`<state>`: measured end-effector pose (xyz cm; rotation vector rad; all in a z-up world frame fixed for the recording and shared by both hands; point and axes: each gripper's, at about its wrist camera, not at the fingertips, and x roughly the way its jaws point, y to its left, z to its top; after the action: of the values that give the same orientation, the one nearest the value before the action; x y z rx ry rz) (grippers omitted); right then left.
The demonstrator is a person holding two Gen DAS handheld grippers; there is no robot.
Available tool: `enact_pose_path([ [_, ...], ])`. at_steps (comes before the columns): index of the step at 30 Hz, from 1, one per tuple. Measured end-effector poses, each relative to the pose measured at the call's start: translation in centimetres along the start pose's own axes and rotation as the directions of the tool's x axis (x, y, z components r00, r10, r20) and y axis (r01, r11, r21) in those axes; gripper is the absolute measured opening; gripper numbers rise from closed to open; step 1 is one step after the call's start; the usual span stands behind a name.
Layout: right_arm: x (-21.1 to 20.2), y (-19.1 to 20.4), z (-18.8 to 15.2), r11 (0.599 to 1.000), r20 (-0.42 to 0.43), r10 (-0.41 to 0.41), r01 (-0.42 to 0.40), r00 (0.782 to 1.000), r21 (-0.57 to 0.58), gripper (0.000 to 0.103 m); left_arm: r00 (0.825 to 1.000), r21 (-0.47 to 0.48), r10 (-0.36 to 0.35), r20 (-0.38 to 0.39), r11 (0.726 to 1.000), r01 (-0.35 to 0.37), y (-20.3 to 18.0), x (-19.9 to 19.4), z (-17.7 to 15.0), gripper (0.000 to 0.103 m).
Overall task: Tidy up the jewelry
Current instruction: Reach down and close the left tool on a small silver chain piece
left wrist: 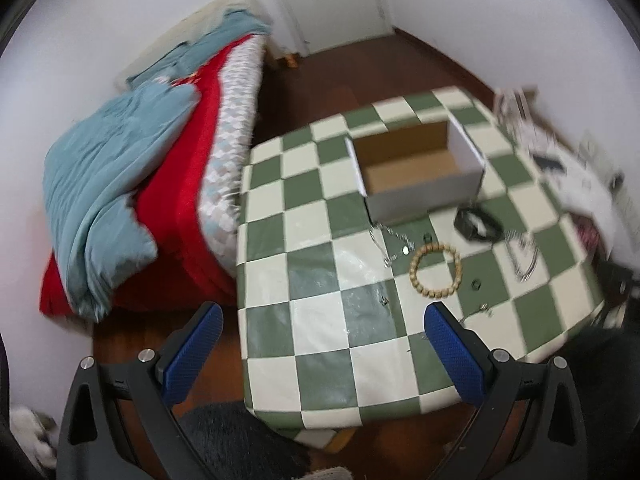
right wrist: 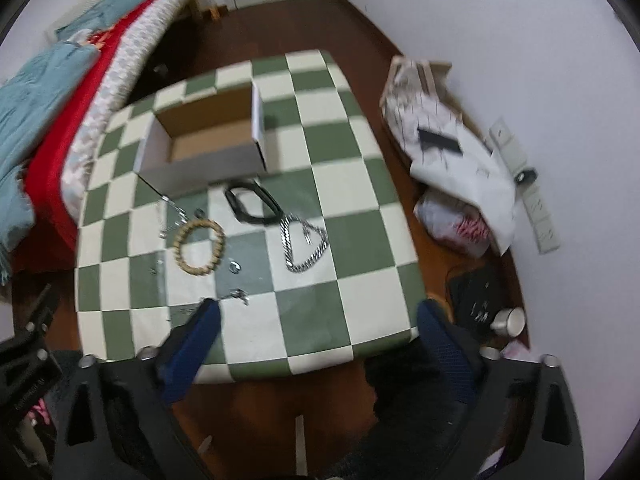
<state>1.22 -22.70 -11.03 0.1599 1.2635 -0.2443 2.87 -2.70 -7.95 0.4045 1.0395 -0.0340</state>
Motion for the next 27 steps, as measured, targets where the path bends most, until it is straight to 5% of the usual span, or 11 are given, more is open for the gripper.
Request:
enact_pose_path([
  [3, 3.7, -1.4, -0.3, 0.999, -0.059, 0.011, -0.009, 0.998, 0.041, 0.076, 1.0, 0.101, -0.005, -0.027, 0.995, 0.008, -2.8, 2.8, -0.3, 0.103],
  [9, 8.5, -3.7, -1.2, 0.994, -0.106, -0.001, 0.012, 0.994, 0.108, 0.075, 0.998, 0.246, -0.026, -0.059, 0.969, 0.04, -8.6, 7.1, -0.9, 0.103],
  [20, 12.9, -7.2, -2.2, 0.98, -0.18, 0.022, 0.014, 0.984, 0.197, 0.075, 0.985, 0.276, -0.095, -0.146, 0.952, 0.133, -14.6, 11.1, -0.9, 0.102],
  [27, 14.3, -8.1, -2.4, 0.977, -0.195, 0.044, -0.001, 0.98, 0.215, 0.075, 0.969, 0.261, -0.146, -0.199, 0.945, 0.196, -16.2, 12.5, -1.2, 0.086],
])
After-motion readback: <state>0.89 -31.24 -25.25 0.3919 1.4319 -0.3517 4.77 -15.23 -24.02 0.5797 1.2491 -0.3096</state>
